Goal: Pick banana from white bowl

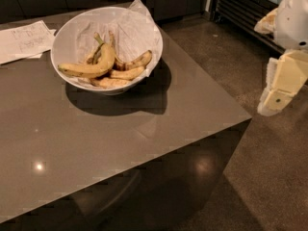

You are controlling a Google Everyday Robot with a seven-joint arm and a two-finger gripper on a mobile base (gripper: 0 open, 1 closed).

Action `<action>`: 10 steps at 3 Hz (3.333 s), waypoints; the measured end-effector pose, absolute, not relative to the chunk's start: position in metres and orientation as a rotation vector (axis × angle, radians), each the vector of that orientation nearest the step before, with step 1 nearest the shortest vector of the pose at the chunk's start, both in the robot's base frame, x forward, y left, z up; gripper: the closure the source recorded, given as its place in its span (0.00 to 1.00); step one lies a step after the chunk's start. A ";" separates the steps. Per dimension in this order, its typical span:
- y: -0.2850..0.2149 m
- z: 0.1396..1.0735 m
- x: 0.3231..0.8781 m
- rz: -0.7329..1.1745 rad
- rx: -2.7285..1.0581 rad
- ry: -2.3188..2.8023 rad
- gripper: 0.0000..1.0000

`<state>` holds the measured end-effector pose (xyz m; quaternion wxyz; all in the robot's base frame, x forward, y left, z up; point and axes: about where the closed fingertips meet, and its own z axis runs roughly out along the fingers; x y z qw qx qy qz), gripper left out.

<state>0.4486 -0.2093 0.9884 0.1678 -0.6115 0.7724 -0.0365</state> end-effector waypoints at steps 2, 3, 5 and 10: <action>-0.170 1.033 0.497 -0.177 -1.937 2.030 0.00; -0.161 1.042 0.504 -0.194 -1.923 1.990 0.00; -0.132 1.054 0.541 -0.258 -1.999 1.854 0.00; 0.012 1.074 0.629 -0.309 -2.252 1.334 0.00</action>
Offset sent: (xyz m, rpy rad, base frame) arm 0.0615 0.0626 0.0608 -0.1436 0.0315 0.3088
